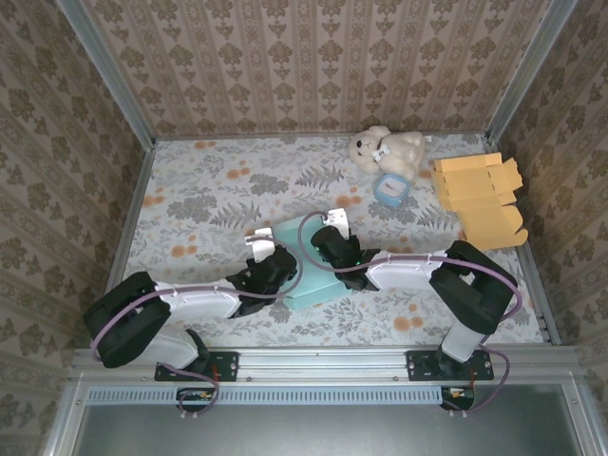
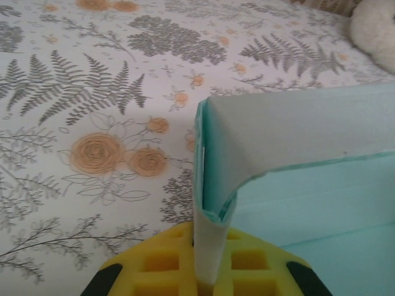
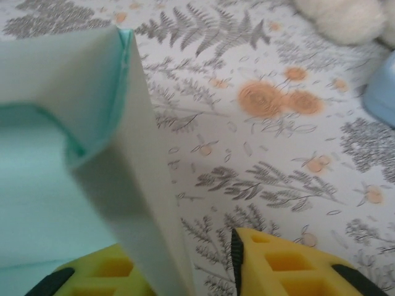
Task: Fold the paper box
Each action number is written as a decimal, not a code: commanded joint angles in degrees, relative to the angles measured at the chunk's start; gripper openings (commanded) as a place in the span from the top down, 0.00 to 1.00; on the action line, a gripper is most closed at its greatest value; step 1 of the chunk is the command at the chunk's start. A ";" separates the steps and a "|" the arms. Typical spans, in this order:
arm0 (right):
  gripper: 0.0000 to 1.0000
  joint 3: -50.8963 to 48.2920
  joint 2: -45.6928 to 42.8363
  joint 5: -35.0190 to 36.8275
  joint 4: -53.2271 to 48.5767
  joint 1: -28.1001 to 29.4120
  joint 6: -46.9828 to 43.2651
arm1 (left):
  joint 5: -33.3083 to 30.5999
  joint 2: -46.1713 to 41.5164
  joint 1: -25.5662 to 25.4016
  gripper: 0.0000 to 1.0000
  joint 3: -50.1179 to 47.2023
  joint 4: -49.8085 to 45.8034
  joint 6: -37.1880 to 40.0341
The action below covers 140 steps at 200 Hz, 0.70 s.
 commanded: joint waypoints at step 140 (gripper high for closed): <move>0.52 2.39 -1.89 -3.92 2.72 -1.03 -5.75 | -3.48 2.05 0.41 1.00 0.50 -1.98 -0.07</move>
